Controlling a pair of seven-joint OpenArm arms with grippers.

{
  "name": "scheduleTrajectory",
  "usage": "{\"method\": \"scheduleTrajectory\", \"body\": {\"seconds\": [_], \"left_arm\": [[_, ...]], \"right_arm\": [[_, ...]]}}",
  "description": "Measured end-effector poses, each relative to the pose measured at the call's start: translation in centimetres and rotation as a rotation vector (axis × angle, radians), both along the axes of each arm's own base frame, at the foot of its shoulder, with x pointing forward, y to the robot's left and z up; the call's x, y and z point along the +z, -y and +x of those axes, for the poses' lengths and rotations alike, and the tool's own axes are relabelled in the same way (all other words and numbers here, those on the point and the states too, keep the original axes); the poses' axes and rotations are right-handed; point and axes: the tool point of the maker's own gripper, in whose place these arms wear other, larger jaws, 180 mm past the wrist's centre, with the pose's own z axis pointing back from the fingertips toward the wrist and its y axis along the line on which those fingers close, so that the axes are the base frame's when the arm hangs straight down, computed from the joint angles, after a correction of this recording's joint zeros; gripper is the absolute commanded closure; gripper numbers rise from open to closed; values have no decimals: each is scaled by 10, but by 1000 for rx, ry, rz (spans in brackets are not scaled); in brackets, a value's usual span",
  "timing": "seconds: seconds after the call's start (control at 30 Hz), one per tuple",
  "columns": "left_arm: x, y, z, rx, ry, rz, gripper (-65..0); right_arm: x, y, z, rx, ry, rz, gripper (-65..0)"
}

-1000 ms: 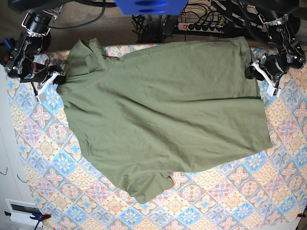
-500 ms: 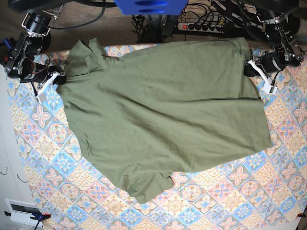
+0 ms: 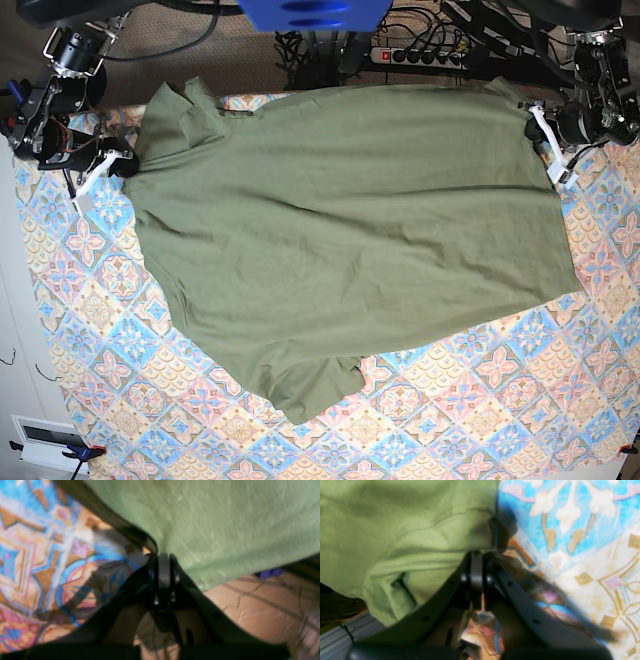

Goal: Layout the t-shirt on the table in an organized manner, then fold the t-shirt properly
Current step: 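Drag the shoulder edge with the left gripper to straighten the shirt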

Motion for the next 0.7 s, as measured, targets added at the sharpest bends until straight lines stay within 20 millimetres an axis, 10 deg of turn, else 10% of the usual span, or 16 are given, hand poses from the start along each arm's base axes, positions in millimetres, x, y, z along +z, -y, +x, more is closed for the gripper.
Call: {"method": "scheduleTrajectory", "body": {"seconds": [0.43,0.7], "left_arm": [[0,-6,-31,-219,-157,49,0],[29,-15,-2,-127,-41,-21,-80]], "right_arm": [[7,-3,24,11,27,-12,-11],[7,-2,24,10,27,-12,-11]]}}
